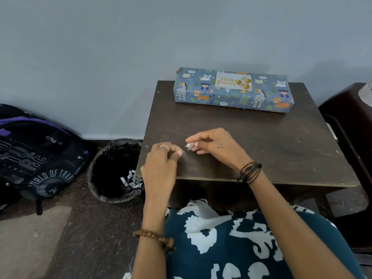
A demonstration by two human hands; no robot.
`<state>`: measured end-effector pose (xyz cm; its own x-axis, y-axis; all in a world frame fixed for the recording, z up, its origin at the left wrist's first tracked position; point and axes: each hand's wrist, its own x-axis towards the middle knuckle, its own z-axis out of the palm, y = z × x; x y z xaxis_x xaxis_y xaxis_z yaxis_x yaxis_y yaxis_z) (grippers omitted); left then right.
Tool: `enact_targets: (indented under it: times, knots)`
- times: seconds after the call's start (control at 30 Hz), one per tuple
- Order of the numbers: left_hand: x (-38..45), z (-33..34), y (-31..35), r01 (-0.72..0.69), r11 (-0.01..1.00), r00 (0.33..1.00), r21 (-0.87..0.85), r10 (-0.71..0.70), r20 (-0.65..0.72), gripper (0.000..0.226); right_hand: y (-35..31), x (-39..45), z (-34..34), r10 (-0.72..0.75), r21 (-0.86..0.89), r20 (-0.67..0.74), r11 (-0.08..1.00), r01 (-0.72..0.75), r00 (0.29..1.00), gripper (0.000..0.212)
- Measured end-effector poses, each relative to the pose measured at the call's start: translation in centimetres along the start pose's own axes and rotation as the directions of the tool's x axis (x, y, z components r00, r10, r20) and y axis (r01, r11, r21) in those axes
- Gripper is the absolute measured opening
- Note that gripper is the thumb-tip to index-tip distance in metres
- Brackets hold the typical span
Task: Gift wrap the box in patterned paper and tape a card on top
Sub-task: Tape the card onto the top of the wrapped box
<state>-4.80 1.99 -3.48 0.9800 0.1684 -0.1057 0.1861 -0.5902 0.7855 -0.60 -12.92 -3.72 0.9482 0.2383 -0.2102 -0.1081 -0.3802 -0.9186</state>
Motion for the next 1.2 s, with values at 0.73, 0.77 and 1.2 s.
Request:
enact_targets:
  times: [0.73,0.77,1.2]
  knots:
    - [2.6,4.0,4.1,-0.056,0.858,0.983,-0.511,-0.041,-0.176,0.036,1.4,0.7,-5.1,0.105,0.221,-0.579,0.975,0.032,0.808,0.035]
    - [3.6,4.2,4.5,-0.053,0.854,0.985,-0.518,-0.042,-0.169,0.037,1.7,0.7,-6.2,0.105,0.223,-0.638,0.973,0.052,0.762,0.03]
    - [12.7,8.1,4.5,-0.005,0.822,0.991,-0.569,-0.071,-0.112,0.089,5.1,2.0,-12.6,-0.065,-0.042,-0.953,0.996,0.083,0.297,0.01]
